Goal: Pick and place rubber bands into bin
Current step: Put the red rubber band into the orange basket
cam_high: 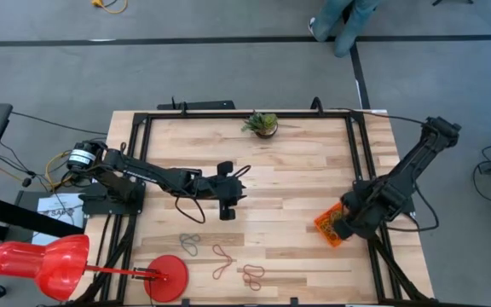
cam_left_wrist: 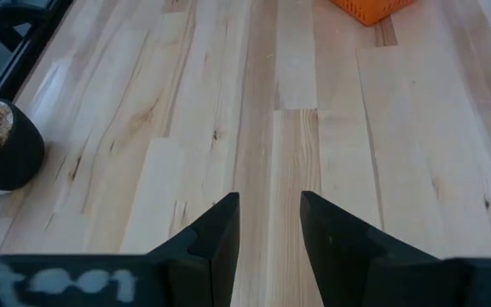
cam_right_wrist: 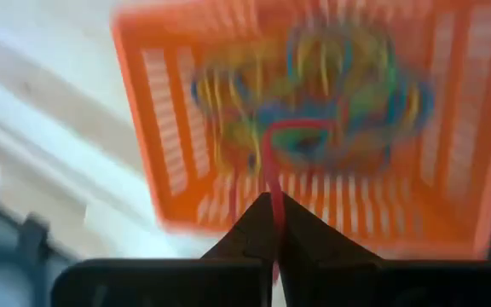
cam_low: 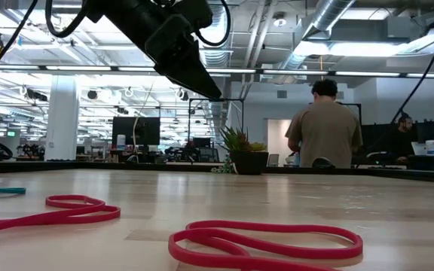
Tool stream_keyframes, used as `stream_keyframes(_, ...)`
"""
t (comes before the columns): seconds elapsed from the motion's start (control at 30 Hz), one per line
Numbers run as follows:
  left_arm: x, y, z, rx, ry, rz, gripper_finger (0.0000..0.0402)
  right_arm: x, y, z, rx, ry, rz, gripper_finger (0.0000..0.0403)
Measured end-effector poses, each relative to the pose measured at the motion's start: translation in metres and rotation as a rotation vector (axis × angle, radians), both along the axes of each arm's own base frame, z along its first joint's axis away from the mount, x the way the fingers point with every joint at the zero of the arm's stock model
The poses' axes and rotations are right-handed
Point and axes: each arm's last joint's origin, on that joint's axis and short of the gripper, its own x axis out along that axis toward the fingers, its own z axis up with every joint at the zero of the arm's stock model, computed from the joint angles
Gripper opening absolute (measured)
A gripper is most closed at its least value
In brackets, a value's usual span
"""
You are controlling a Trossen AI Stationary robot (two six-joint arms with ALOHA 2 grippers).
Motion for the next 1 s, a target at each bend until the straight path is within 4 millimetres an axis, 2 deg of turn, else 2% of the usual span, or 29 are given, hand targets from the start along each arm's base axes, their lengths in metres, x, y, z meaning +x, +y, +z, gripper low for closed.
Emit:
stream_keyframes(0.17, -0.001, 0.000, -0.001, 0.001, 0.010, -0.001, 0.0116, 0.008, 0.004, -0.010, -0.148, -0.038, 0.065, 0.0000)
stream_keyframes(0.57, -0.001, 0.000, -0.001, -0.001, 0.008, -0.001, 0.0116, 0.020, 0.012, -0.039, -0.296, 0.114, 0.088, 0.0000)
stream_keyframes(1.0, 0.000, 0.000, -0.001, -0.002, 0.007, 0.000, 0.0116, 0.026, -0.003, -0.030, -0.271, 0.086, 0.039, 0.0000)
